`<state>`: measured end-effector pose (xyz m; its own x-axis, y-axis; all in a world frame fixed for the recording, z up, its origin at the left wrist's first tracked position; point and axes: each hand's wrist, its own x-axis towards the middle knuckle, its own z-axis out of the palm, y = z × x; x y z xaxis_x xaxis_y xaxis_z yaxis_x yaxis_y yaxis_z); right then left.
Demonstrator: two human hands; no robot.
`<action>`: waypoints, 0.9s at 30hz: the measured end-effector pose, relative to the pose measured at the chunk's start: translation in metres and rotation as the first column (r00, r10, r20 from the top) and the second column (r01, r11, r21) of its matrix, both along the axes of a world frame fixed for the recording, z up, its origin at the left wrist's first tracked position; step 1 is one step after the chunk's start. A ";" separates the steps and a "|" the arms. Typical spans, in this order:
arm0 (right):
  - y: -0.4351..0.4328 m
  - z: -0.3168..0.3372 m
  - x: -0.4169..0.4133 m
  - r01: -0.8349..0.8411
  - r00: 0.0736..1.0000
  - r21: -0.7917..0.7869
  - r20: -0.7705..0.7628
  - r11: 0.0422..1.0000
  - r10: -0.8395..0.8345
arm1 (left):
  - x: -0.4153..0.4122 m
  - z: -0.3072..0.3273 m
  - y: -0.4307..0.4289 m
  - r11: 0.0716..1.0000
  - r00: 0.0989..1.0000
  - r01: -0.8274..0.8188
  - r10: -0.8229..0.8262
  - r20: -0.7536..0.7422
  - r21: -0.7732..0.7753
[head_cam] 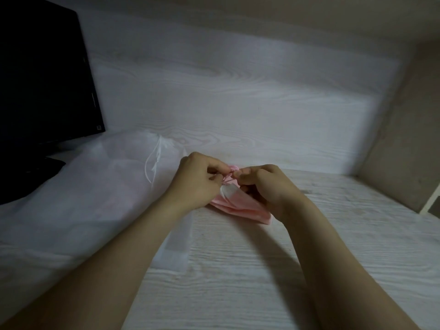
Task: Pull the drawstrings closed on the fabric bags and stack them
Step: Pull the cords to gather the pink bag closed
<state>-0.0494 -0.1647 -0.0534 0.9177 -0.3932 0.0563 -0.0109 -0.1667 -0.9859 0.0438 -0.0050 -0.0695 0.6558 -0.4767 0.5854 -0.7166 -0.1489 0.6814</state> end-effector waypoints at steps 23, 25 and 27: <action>-0.012 -0.008 0.005 0.170 0.974 -0.034 0.155 0.985 -0.163 | 0.004 0.036 0.010 0.652 0.494 0.117 -0.692 -0.526 -0.749; -0.009 -0.007 0.003 0.105 0.982 0.059 0.150 0.993 -0.113 | 0.006 0.034 0.007 0.747 0.590 -0.002 -0.536 -0.604 -0.665; -0.010 -0.008 0.004 0.129 0.973 0.143 0.171 0.981 -0.153 | 0.008 0.031 0.007 0.821 0.647 -0.095 -0.378 -0.662 -0.562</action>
<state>-0.0457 -0.1752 -0.0617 0.8317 -0.5331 0.1554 0.1548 -0.0463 -0.9869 0.0522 0.0017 -0.0383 0.9126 -0.3894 0.1242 0.0657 0.4395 0.8958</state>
